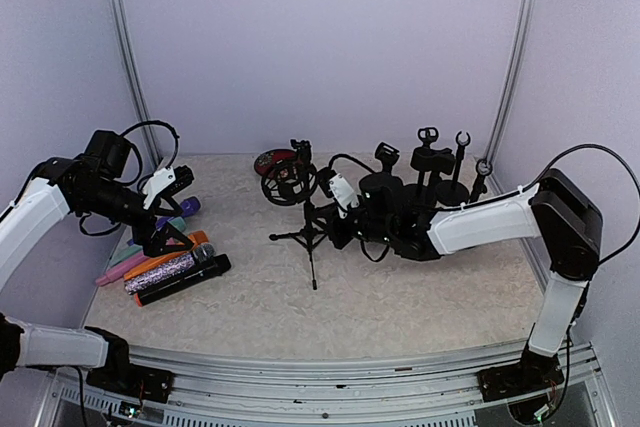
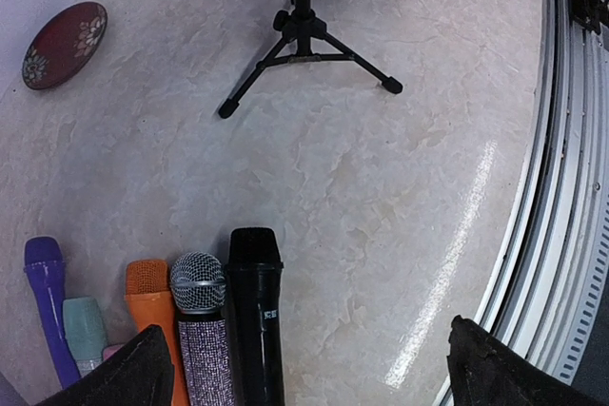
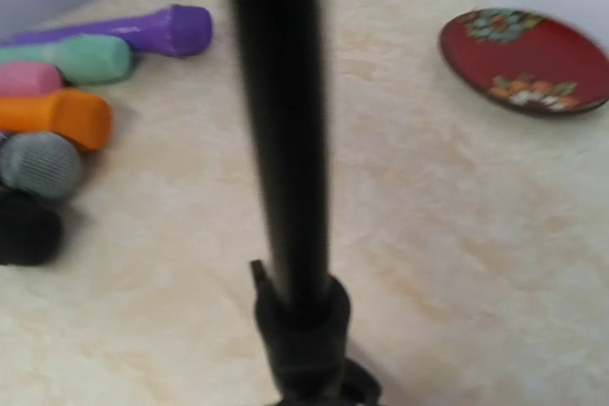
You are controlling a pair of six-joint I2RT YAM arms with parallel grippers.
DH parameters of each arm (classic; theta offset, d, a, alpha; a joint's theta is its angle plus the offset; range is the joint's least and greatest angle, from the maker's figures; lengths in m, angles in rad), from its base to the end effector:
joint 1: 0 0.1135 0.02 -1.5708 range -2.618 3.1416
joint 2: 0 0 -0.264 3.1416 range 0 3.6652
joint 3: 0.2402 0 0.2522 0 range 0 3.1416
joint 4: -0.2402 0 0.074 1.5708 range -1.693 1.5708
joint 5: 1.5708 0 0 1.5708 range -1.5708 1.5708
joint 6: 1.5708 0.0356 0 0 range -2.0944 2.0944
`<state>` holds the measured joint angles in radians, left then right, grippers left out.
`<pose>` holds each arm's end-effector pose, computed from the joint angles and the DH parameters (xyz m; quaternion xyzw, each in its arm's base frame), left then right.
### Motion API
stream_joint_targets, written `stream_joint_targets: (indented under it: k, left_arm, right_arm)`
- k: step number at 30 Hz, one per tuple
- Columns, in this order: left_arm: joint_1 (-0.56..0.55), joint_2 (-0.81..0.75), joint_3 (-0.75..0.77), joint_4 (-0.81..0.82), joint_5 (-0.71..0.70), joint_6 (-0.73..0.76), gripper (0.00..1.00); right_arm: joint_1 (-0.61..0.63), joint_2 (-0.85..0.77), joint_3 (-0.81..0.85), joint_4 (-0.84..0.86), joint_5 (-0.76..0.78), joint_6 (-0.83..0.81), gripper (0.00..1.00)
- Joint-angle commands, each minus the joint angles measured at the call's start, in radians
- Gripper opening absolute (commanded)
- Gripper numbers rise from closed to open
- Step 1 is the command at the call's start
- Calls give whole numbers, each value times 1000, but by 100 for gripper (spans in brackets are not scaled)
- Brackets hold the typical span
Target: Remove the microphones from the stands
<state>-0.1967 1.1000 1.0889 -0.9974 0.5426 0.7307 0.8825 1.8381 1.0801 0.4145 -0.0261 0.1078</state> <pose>0.1941 -0.0574 0.3177 0.4805 0.7946 -0.1778 0.3258 0.2610 0.3188 0.2064 -0.3157 0.7541 0.2830 0.5016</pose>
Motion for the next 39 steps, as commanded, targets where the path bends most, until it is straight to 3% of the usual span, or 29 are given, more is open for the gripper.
stream_joint_targets:
  k: [1, 5, 7, 9, 15, 23, 32, 39]
  left_arm:
    - [8, -2, 8, -19, 19, 3, 97]
    - [7, -3, 16, -18, 14, 0, 98]
    - [8, -9, 15, -12, 7, -3, 99]
    - [7, -13, 13, -9, 5, -3, 99]
    - [9, -18, 19, -14, 14, -5, 99]
    - [9, -25, 23, -26, 16, 2, 99]
    - [10, -33, 23, -40, 21, 9, 98]
    - [9, -32, 20, -33, 19, 8, 97]
  right_arm:
    - [41, -37, -8, -46, 166, -105, 9]
    - [37, -87, -24, -2, 154, -22, 56]
    - [29, -107, -23, 1, 126, 35, 68]
    - [2, -124, -28, 6, 47, 117, 72]
    - [-97, -123, -82, 96, -222, 398, 59]
    - [-139, -5, -46, 206, -444, 606, 45]
    - [-144, 56, -24, 234, -433, 675, 41]
    - [-145, 84, 9, 226, -428, 676, 28]
